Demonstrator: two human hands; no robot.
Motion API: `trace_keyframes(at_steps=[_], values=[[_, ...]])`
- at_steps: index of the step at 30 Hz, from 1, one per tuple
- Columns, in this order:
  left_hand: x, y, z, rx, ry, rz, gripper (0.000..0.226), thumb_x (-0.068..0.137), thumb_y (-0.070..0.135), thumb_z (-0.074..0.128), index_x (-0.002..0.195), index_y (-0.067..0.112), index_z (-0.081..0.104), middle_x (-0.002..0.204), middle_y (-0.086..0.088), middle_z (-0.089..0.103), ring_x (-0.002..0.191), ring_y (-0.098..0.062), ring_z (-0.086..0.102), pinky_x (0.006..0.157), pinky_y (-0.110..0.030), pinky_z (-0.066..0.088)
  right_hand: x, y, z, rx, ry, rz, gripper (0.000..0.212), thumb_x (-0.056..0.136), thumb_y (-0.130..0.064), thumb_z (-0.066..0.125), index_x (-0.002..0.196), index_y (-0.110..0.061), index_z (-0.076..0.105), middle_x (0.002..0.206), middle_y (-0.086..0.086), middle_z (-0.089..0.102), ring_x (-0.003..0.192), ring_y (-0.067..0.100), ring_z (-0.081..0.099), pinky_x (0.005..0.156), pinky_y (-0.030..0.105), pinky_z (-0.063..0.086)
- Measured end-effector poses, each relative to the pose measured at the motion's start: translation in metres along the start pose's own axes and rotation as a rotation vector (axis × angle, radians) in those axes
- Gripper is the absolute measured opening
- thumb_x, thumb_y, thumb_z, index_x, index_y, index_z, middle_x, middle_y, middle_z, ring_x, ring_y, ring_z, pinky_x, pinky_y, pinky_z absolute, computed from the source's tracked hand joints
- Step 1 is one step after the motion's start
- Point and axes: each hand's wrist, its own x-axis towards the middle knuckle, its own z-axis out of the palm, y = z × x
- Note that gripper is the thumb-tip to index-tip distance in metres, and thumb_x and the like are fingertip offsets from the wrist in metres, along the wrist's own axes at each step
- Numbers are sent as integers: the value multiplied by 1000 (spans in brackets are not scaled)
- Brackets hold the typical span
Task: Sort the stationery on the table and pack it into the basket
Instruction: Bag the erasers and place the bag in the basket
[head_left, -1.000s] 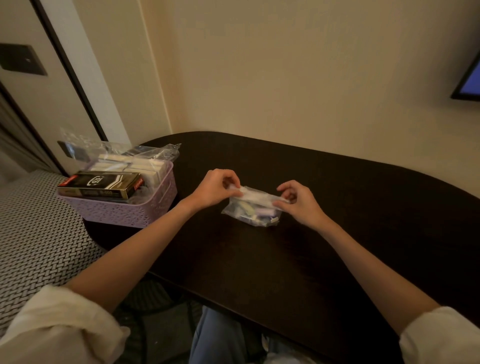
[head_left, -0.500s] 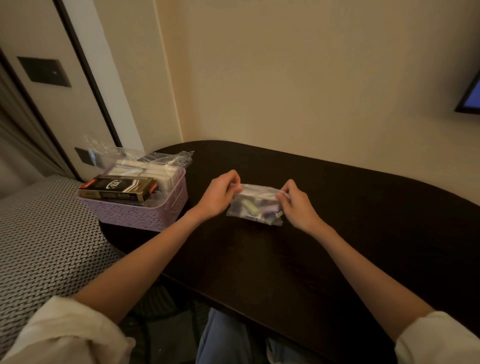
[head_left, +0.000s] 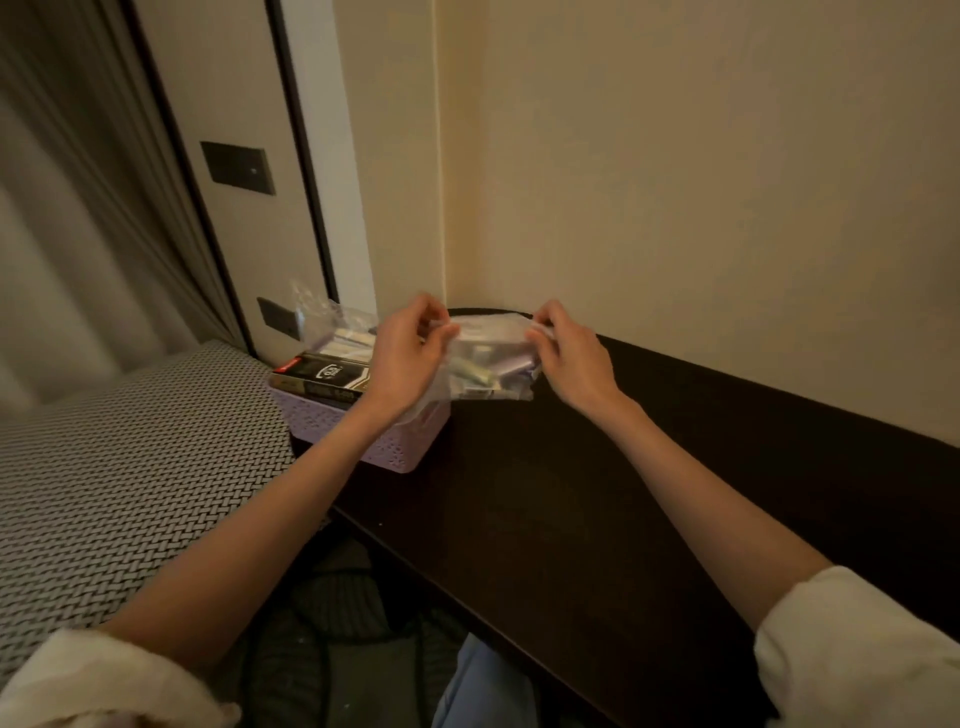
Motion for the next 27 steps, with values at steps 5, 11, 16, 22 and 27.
trace_keyframes(at_steps=[5,11,16,22,27], values=[[1,-22,-37,59,156,-111,14,85,12,67,80,15,54,66,2,59,60,-21,65,60,-44,54,41,-33,36,10,-75,-43,19,98,-24,48,85,-14,58,82,5,64,77,25,60,63,33,43],[-19,-37,-49,15,174,-196,18,85,7,68,80,18,55,76,0,61,72,-25,67,64,-50,58,57,-53,74,144,-108,6,25,97,-17,51,80,-4,66,72,6,62,71,24,60,63,33,42],[-27,-38,-50,-50,211,-227,21,86,6,68,80,22,56,79,-5,63,74,-29,68,67,-48,59,62,-58,83,219,-127,-3,25,96,-13,52,73,-11,63,67,3,60,66,19,58,63,31,43],[-23,-39,-51,-121,236,-238,9,88,4,66,90,5,57,83,-16,64,71,-26,69,66,-36,59,77,-58,97,299,-155,7,23,96,-12,53,84,1,68,74,10,66,71,24,61,71,38,47],[-24,-51,-53,-149,184,-330,11,89,6,66,91,-1,57,80,-17,65,70,-24,69,64,-34,59,77,-59,109,387,-210,43,21,97,-10,52,94,0,71,79,6,67,73,14,60,72,27,46]])
